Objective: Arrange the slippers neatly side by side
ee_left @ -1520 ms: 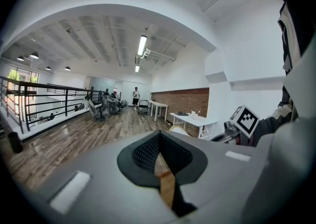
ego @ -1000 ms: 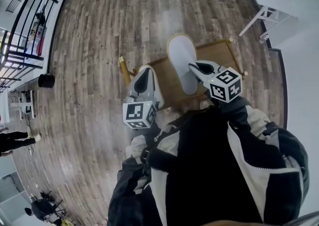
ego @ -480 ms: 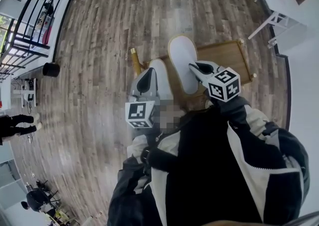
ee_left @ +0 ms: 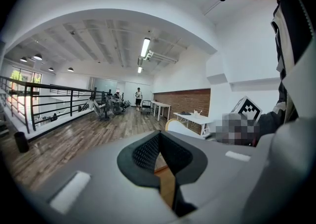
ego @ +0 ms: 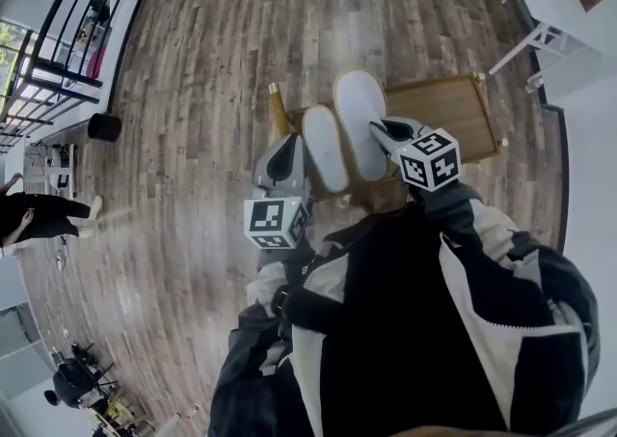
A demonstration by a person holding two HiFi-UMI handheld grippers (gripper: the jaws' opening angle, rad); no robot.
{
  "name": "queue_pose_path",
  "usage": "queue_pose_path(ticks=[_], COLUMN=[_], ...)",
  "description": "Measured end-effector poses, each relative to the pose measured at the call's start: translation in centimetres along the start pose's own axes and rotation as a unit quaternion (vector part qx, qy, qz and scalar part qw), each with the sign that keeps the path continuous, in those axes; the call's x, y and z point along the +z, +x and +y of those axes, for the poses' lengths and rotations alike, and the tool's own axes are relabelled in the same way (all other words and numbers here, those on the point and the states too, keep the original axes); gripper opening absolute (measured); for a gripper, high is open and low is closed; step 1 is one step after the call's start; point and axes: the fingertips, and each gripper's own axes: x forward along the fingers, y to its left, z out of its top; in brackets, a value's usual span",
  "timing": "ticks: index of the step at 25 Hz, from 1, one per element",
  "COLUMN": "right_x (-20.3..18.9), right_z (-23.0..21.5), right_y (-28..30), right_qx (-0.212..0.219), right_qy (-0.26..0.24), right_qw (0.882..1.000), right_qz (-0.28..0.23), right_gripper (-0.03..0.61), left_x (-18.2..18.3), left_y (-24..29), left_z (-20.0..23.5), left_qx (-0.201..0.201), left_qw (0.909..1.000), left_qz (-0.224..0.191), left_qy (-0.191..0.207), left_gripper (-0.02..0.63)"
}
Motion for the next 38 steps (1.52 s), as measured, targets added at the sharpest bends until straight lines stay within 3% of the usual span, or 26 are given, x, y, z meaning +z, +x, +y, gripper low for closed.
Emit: queue_pose_path(ticks=[8,13,17,29,38], right_x=[-4.9,-8.8,-11.6,-15.8,-17.0], right_z=[-1.4,-3.7,-6.1,-10.1,-10.8], right_y=[4.4,7.5,9.7,12.8,13.9], right_qx=[-0.023,-0.05,-0.077,-0.121,-0.123], right_qy=[0.026,0.008,0.031,0.026,0.0], right_qw=[0.998,0.993,0.987,0.97,0.963], right_qz=[0.059,0.109,0.139,0.21,0.239], right_gripper=[0.032,0.032,0.031,0.029,0.032], left_x=[-0.4,-0.8,-1.1,-2.1,-2.6], left_y=[-1.5,-2.1,-2.5,-4.7,-5.0], left_z=[1.4,1.5,1.8,3.6,3.8], left_qx=[0.001,0.001,0.006,0.037,0.044], left_qw=[1.0,0.9999,0.9999,0.9989,0.9985], left_qz=[0.001,0.008,0.013,0.025,0.033], left_qy=[-0.009,-0.007,-0.007,-0.012,-0.008], left_gripper=[0.015,0.015,0.015,0.015,0.015])
